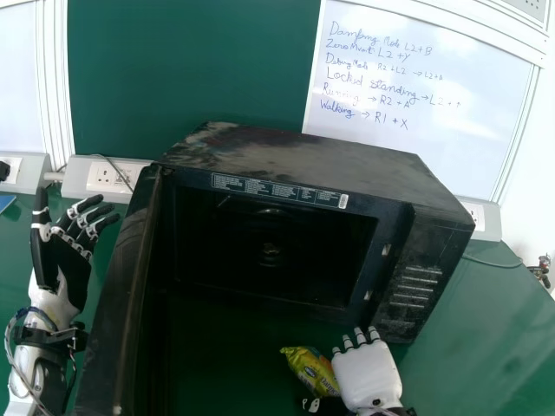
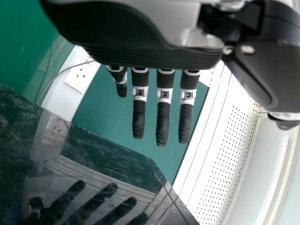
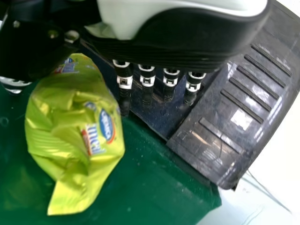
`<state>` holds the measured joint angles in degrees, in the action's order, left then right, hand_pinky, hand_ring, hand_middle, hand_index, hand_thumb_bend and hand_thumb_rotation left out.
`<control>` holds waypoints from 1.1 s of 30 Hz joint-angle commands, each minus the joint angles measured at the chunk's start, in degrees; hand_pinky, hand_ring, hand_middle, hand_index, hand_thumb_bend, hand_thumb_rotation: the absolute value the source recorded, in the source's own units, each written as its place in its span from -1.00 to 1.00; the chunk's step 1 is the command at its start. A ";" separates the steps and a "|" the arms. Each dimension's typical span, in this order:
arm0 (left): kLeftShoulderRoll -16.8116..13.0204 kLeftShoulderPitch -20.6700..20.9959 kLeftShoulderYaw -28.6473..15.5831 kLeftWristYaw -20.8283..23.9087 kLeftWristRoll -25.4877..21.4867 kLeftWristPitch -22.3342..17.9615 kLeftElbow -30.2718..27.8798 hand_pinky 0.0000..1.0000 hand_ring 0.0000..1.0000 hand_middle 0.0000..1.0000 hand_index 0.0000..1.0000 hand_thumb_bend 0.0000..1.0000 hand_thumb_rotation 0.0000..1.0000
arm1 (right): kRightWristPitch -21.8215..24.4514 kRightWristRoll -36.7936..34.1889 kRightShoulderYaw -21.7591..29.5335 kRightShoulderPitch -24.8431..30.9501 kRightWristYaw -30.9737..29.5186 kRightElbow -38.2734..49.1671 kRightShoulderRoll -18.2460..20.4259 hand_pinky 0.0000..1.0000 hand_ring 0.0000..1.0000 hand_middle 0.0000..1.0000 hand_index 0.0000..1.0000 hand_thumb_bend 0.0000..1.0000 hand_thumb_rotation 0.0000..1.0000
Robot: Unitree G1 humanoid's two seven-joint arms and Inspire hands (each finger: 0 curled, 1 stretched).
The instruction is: Put biscuit inside oven
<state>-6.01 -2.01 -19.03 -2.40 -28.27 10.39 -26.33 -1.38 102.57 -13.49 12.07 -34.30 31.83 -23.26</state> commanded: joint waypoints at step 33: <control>-0.07 0.58 0.14 0.95 -0.55 1.22 -1.05 0.36 0.29 0.25 0.24 0.76 -0.08 | -0.86 6.41 -6.24 -5.70 -13.25 -4.13 -2.90 1.00 0.90 0.87 0.45 0.70 -0.06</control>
<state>-6.08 -1.97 -19.06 -1.66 -28.33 11.19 -26.91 -1.27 108.57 -19.45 5.58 -44.93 30.14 -25.05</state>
